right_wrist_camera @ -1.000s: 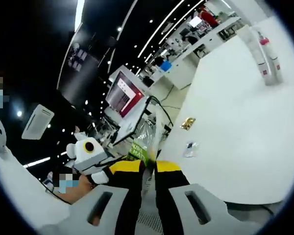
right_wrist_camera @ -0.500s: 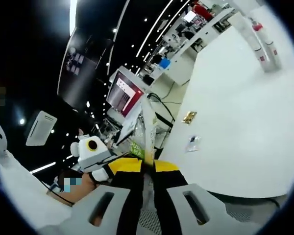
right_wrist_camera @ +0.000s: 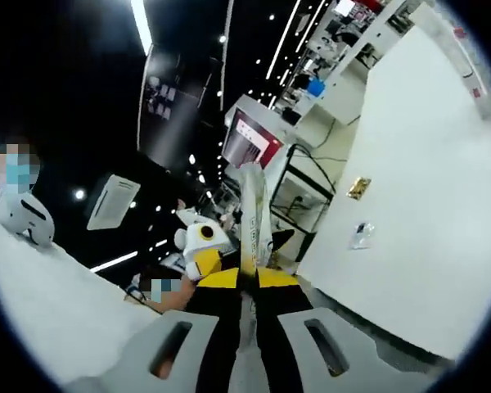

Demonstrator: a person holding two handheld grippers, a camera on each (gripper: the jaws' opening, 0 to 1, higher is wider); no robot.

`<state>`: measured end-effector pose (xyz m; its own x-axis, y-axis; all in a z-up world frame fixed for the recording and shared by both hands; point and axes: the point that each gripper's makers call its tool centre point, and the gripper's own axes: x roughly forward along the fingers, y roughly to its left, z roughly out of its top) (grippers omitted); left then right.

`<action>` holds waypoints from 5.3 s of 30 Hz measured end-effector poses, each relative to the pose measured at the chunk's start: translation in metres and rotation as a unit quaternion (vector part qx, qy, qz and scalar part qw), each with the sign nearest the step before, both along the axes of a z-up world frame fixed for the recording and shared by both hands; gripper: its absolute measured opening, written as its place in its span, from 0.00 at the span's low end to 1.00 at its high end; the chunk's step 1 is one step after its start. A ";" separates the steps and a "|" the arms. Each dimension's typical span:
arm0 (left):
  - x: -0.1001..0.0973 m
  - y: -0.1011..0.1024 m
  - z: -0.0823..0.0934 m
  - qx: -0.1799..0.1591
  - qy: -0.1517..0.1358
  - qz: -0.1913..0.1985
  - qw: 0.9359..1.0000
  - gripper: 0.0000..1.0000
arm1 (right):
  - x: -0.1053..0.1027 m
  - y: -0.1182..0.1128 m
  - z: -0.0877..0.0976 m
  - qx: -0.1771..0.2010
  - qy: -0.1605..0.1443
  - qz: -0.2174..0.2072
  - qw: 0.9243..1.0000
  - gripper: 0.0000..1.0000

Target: Arrange the skincare products in the storage area until every visible bottle or jar stands upright without overlapping.

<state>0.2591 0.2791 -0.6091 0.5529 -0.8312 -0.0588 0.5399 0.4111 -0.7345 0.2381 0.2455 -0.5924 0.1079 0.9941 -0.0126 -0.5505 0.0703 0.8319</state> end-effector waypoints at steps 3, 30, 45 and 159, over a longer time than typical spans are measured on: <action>-0.009 -0.009 0.000 -0.001 0.002 -0.037 0.999 0.51 | -0.007 0.003 0.005 0.006 0.011 0.038 0.999 0.04; -0.021 -0.011 0.018 -0.060 0.024 -0.068 0.996 0.01 | -0.007 -0.003 -0.010 0.008 0.010 -0.028 1.000 0.07; -0.016 0.008 0.029 -0.137 0.038 -0.044 0.989 0.01 | -0.004 0.011 0.013 0.076 0.065 -0.028 0.995 0.00; 0.045 0.059 -0.132 0.507 -0.043 0.057 0.859 0.28 | 0.297 -0.103 -0.171 -0.296 0.134 -0.252 0.912 0.00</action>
<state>0.3042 0.3383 -0.7413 0.6658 -0.3176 -0.6752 0.4885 0.8695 0.0728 0.5346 0.1430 -0.7630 0.4625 0.6298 -0.6241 -0.1068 0.7383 0.6660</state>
